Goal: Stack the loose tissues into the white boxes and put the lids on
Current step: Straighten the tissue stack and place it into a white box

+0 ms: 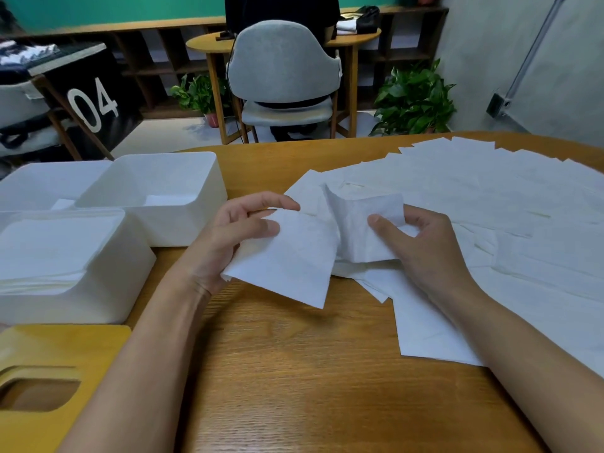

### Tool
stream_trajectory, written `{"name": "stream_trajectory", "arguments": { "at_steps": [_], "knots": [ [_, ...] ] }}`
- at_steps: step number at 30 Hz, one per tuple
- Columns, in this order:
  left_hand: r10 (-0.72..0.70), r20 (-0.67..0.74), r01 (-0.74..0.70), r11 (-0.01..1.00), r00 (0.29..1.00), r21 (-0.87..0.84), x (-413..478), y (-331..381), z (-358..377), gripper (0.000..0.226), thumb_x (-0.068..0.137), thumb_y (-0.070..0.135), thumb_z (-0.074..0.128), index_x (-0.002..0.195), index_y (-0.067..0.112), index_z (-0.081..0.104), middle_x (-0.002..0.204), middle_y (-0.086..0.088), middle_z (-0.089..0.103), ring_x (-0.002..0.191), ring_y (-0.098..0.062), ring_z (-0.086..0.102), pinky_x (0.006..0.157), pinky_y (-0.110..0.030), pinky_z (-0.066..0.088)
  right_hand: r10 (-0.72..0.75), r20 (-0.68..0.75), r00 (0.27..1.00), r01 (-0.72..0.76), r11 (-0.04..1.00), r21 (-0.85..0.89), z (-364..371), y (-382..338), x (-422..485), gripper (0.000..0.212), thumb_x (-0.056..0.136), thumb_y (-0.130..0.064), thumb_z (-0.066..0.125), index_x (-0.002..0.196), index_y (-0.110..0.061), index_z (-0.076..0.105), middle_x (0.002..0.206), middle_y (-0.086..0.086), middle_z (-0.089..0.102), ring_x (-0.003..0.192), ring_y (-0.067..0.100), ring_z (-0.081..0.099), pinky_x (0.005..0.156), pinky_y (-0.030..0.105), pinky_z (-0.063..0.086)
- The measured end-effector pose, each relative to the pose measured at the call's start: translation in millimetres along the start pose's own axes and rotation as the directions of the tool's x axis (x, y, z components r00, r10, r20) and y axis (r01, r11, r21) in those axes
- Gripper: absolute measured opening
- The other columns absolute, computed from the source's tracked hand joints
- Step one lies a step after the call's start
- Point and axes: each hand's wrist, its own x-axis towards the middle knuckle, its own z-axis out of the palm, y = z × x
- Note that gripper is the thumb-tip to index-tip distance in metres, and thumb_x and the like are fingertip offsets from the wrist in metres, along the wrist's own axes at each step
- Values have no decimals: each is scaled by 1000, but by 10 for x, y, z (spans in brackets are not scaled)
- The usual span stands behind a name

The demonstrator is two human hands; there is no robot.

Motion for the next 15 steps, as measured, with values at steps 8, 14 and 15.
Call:
{"name": "stream_trajectory", "arguments": {
  "at_steps": [8, 14, 15],
  "knots": [
    [46, -115, -45, 999, 992, 14, 5, -4, 71, 15, 77, 12, 75, 83, 25, 80, 89, -5, 77, 75, -19, 74, 59, -26, 59, -43, 18, 999, 44, 998, -46, -7, -22, -6, 8, 100, -32, 69, 101, -37, 75, 98, -24, 76, 93, -2, 71, 80, 23, 55],
    [67, -219, -15, 972, 973, 233, 61, -95, 194, 9, 85, 20, 84, 91, 19, 78, 95, -10, 81, 86, -26, 78, 70, -33, 61, -42, 86, 995, 42, 999, -1, 34, -96, -69, 15, 102, -37, 63, 104, -33, 77, 100, -18, 78, 93, 3, 73, 79, 26, 57],
    [67, -227, -5, 964, 972, 264, 69, -113, 214, 11, 85, 20, 83, 94, 16, 78, 95, -10, 81, 87, -26, 78, 69, -32, 61, -38, 97, 995, 38, 999, 4, 42, -102, -78, 17, 103, -36, 62, 105, -31, 78, 101, -16, 78, 93, 3, 73, 80, 26, 57]
  ]
}}
